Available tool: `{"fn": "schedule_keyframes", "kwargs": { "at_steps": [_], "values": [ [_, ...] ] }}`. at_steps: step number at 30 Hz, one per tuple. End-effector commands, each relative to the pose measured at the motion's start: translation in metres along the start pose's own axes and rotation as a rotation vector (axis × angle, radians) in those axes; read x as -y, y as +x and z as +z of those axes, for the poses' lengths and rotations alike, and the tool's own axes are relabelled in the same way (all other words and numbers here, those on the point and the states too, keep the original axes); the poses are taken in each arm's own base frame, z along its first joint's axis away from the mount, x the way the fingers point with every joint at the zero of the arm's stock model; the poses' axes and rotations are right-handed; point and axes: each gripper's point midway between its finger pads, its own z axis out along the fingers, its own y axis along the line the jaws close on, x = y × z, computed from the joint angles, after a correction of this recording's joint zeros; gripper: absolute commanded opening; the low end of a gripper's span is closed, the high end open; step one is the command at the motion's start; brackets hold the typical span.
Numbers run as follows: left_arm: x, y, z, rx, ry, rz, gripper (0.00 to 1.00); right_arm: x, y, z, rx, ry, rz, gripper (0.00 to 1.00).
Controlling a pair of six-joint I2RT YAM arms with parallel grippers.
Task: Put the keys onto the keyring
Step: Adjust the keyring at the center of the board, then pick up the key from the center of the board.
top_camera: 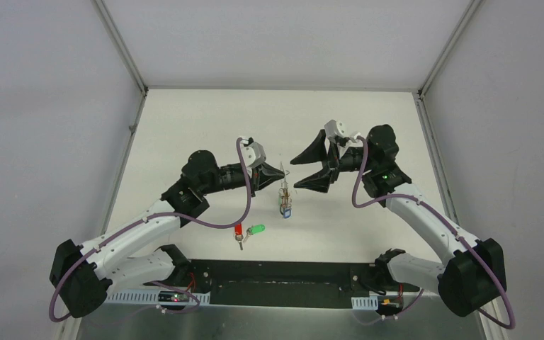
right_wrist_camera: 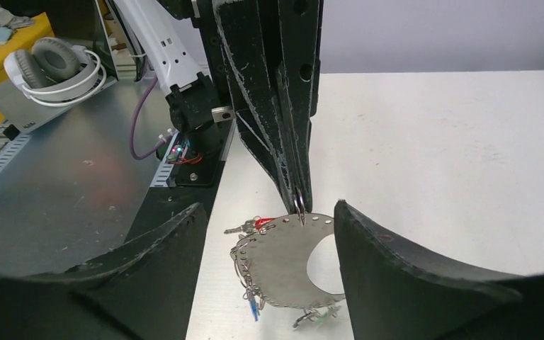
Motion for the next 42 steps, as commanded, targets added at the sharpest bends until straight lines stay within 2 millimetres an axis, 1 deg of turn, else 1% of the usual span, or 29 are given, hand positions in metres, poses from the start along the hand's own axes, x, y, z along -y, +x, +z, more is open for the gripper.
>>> {"fn": "schedule_keyframes", "kwargs": {
  "at_steps": [1, 2, 4, 5, 11, 14, 15, 16, 18, 20, 21, 23, 26, 29, 32, 35, 36, 39, 41, 42],
  "values": [
    [-0.007, -0.035, -0.013, 0.057, -0.063, 0.121, 0.0, -0.009, -0.01, -0.003, 0.01, 0.015, -0.094, 0.71],
    [-0.008, -0.036, -0.015, 0.057, -0.069, 0.14, 0.0, -0.008, -0.01, -0.004, 0.006, 0.02, -0.114, 0.74],
    [-0.007, -0.038, -0.02, 0.053, -0.07, 0.187, 0.0, -0.009, -0.008, -0.005, 0.0, 0.031, -0.12, 0.76],
    [-0.006, -0.039, -0.023, 0.051, -0.066, 0.225, 0.0, -0.009, -0.006, -0.006, -0.003, 0.039, -0.12, 0.79],
    [-0.005, -0.042, -0.04, 0.039, -0.076, 0.382, 0.0, -0.011, 0.007, -0.01, -0.034, 0.059, -0.126, 0.84],
    [-0.005, -0.046, -0.047, 0.038, -0.095, 0.408, 0.0, -0.011, 0.015, -0.013, -0.057, 0.077, -0.12, 0.86],
    [-0.005, -0.046, -0.049, 0.035, -0.099, 0.406, 0.0, -0.011, 0.018, -0.014, -0.064, 0.082, -0.114, 0.88],
    [-0.005, -0.046, -0.049, 0.03, -0.1, 0.396, 0.0, -0.011, 0.019, -0.014, -0.067, 0.087, -0.107, 0.91],
    [-0.006, -0.043, -0.049, 0.008, -0.107, 0.359, 0.0, -0.01, 0.021, -0.015, -0.071, 0.101, -0.078, 0.93],
    [-0.008, -0.036, -0.048, -0.018, -0.116, 0.312, 0.0, -0.007, 0.023, -0.016, -0.073, 0.121, -0.047, 0.96],
    [-0.009, -0.032, -0.046, -0.03, -0.119, 0.291, 0.0, -0.005, 0.025, -0.016, -0.075, 0.132, -0.029, 0.99],
    [-0.016, -0.027, -0.044, -0.05, -0.156, 0.241, 0.0, -0.002, 0.028, -0.016, -0.078, 0.155, 0.015, 1.0],
    [-0.032, -0.021, -0.044, -0.088, -0.249, 0.157, 0.0, -0.002, 0.028, -0.018, -0.073, 0.14, 0.075, 1.0],
    [-0.041, -0.02, -0.043, -0.117, -0.29, 0.127, 0.0, 0.007, 0.031, -0.022, -0.069, 0.182, 0.185, 1.0],
    [-0.05, -0.021, -0.045, -0.135, -0.323, 0.103, 0.0, 0.02, 0.03, -0.031, -0.05, 0.25, 0.325, 1.0],
    [-0.06, -0.023, -0.051, -0.14, -0.354, 0.057, 0.0, 0.032, 0.032, -0.041, -0.027, 0.335, 0.415, 1.0],
    [-0.066, -0.024, -0.056, -0.136, -0.369, 0.04, 0.0, 0.037, 0.033, -0.044, -0.019, 0.371, 0.438, 1.0],
    [-0.076, -0.027, -0.068, -0.117, -0.389, -0.017, 0.0, 0.053, 0.039, -0.058, -0.003, 0.49, 0.51, 1.0],
    [-0.083, -0.028, -0.078, -0.115, -0.413, -0.052, 0.0, 0.055, 0.043, -0.063, -0.012, 0.519, 0.554, 1.0],
    [-0.086, -0.027, -0.083, -0.121, -0.428, -0.066, 0.0, 0.061, 0.046, -0.069, -0.013, 0.579, 0.596, 1.0]
  ]
}}
